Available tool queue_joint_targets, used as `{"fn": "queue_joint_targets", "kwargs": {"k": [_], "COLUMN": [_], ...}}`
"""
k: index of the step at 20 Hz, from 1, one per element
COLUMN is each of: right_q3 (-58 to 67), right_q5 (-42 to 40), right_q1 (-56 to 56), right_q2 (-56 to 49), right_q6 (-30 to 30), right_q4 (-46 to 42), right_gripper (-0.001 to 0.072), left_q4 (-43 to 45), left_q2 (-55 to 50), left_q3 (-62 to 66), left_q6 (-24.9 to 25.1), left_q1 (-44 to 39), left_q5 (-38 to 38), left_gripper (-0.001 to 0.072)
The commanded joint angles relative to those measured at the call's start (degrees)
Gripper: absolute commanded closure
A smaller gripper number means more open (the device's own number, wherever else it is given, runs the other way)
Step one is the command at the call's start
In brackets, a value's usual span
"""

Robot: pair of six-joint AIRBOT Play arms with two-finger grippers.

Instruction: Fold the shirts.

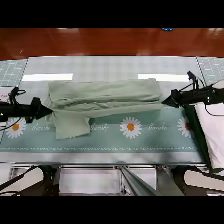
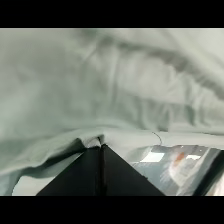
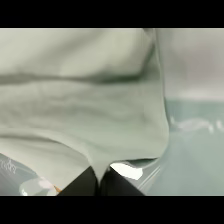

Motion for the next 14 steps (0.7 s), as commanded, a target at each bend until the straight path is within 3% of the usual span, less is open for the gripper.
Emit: {"fn": "queue_joint_targets", "kwargs": {"k": [1,8,14], "right_q3": [10.95,22.49,24.59], "right_q5": [0.39,-0.17,-1.14], "right_q1": [2.54,3.85,4.68], "right_q2": [-5.31,-14.97,-19.56], "right_q6": [2.05,5.44,5.62], "right_q4": [-0.04,0.55,1.09], "right_gripper": [0.0693,0.0693,0.0693], "left_q4": [-5.51,-6.10,-6.08], "left_q2": [-5.11,-19.63,-30.69], "left_q3": [7.56,26.47,39.74], "left_q6": [0.02,-2.58,-5.60], "left_q1": [-0.39,-6.71,-8.63], "left_q5": [1.38,3.41,2.62], "left_gripper": [0.0680,0.0680,0.0680]}}
